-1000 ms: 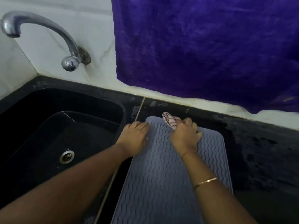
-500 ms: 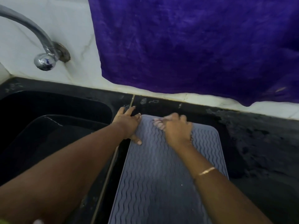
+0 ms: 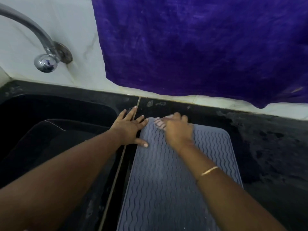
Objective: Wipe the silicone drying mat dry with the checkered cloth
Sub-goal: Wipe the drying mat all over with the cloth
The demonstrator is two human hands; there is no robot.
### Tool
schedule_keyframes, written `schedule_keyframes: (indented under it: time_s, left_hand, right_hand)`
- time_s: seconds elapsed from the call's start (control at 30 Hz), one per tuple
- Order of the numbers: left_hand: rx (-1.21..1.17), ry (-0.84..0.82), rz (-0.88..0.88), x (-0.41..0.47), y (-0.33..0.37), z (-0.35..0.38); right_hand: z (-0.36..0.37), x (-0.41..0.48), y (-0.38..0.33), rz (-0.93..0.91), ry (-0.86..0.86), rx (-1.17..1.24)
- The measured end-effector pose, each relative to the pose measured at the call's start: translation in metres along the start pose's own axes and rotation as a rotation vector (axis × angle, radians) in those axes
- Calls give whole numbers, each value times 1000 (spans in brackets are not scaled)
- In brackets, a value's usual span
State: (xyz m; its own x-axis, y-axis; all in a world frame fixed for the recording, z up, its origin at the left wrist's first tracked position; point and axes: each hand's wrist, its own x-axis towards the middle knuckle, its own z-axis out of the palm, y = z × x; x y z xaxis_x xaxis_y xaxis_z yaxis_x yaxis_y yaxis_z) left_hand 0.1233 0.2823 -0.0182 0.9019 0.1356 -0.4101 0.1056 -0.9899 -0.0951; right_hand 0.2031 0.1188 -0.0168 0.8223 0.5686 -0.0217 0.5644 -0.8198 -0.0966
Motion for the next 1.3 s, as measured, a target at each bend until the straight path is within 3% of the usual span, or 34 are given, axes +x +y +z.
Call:
schedule_keyframes:
  time_s: [0.13,0.33,0.47,0.7,0.8,0.93,1.13,1.2,1.3]
  left_hand:
    - [-92,52,-5,10,-16,-6]
    - [-107,86,25,22,-28,0]
    - [-208,94,9,25,-28,1]
    - [-251,90,-57,28,-21,-1]
    - [-306,85,-77,29,-23,0]
    - [-421,122,-108,35,-21,-8]
    - [-547,94,-264,46,-15,-19]
    - [-570,94,-298,47,-13,-20]
    - [-621,133,-322,48,-12,-20]
  right_hand:
    - [-4,12,9,110,-78,36]
    - [9,-15,-36,-117,-58,100]
    - [19,-70,-28,-413,64,65]
    - [12,13,-26,-223,77,-14]
    - [25,-17,-34,-300,55,3]
    - [21,-35,-17,-593,108,-3]
    - [18,8,-29,-338,77,3]
    - [23,-9,-35,-372,19,10]
    - [23,-46,-30,-576,0,73]
